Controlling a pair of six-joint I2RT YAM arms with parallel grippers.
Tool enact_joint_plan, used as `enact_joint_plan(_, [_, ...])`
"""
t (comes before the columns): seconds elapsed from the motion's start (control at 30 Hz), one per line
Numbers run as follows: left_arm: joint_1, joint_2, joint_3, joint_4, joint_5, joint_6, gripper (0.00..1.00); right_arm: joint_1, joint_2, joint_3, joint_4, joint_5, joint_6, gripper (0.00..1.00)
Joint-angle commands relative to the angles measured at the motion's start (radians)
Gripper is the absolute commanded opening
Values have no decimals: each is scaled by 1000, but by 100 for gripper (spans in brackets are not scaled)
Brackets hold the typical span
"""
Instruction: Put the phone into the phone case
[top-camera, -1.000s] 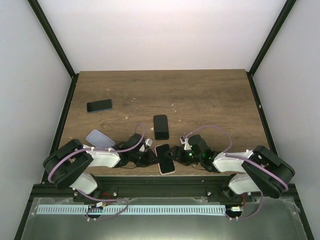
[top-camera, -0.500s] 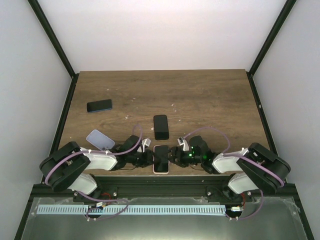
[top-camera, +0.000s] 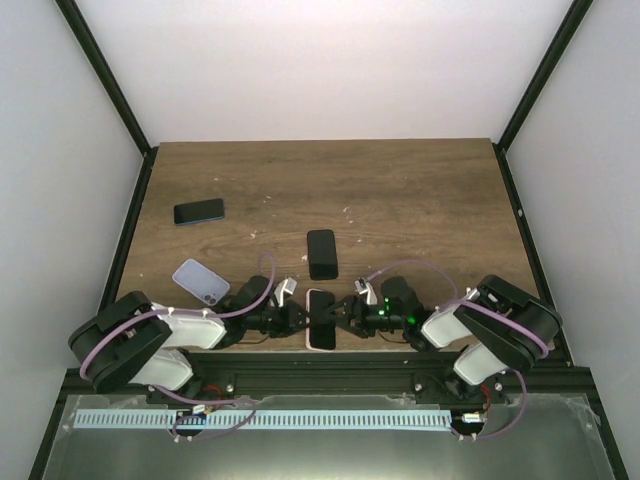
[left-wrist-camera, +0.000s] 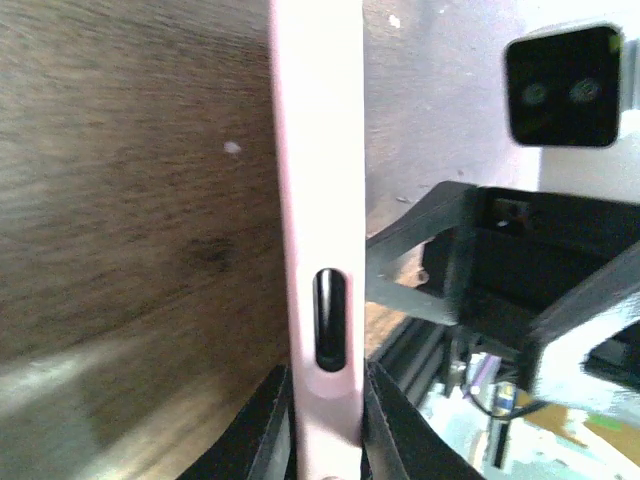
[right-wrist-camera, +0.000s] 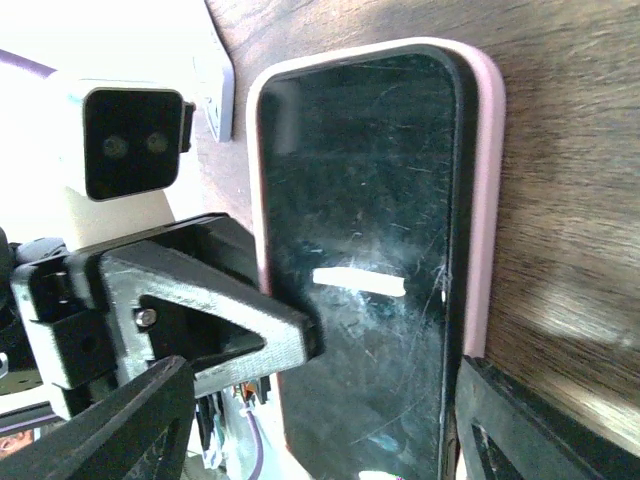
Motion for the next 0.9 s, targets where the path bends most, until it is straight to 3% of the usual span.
enact_joint_plan(0.0, [-12,-44,-3,132,71,-37,14,15,-53,-14,142,-36,-5,69])
enact_joint_plan(0.17, [-12,-119,-7,167,92,-47,9,15,-229,-16,-91,21,-86,71])
enact_joint_plan(0.43, [-12,-296,16,155,170,-35,9,9,-660,10,-473,162,-148,87])
enact_joint_plan(0.7, [-12,-453,85,40,192,-36,10,7,-812,38,-457,125,-42,95])
enact_joint_plan(0.87, [-12,-478,94,77,231,-75,10,6,-801,93,-400,65,-64,85])
